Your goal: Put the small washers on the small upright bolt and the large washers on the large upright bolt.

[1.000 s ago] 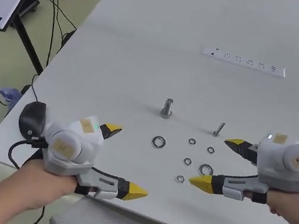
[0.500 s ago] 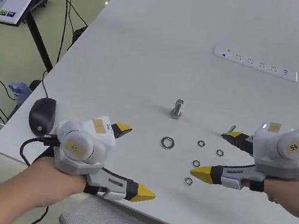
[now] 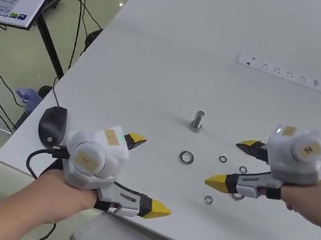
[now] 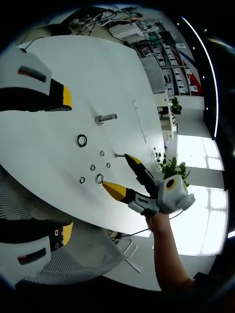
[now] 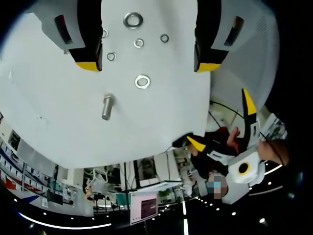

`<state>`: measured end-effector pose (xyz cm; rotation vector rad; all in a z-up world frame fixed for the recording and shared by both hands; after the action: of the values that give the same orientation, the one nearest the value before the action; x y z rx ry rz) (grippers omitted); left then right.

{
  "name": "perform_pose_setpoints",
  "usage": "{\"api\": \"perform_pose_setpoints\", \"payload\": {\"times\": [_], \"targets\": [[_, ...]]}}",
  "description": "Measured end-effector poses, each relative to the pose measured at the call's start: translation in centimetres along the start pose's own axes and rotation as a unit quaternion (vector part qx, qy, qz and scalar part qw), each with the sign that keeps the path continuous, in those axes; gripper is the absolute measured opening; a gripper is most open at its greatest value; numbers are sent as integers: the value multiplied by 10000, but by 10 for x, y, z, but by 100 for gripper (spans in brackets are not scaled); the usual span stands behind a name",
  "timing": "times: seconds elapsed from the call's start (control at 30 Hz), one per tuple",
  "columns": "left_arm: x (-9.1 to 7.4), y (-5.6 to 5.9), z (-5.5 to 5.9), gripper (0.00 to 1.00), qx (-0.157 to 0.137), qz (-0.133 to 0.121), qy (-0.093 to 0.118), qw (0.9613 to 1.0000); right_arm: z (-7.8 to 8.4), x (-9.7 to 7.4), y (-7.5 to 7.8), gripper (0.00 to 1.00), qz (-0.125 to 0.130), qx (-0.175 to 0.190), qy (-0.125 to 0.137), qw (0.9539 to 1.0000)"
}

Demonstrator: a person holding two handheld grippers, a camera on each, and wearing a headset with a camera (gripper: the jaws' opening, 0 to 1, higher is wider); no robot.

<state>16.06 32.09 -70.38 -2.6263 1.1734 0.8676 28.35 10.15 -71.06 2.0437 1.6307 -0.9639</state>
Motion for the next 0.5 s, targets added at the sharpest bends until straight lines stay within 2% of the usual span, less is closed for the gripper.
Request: {"api": "perform_pose_setpoints", "payload": {"times": [0.27, 0.5], "targets": [[-1, -7, 2, 91, 0, -78, -76, 9999, -11, 18, 2, 71, -162, -225, -295, 9992], [-1, -9, 9, 90, 21, -125, -230, 9997, -16, 35, 1, 67, -303, -491, -535, 9969]]}}
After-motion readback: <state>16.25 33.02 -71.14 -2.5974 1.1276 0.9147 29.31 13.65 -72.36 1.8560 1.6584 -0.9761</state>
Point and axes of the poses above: the centre of the closed fingertips' face, and the gripper's own axes: x roughly forward along the fingers, y roughly to its right, z roughly out of its underside, the point moved 10 cm from there along -x, roughly backward along the fingers
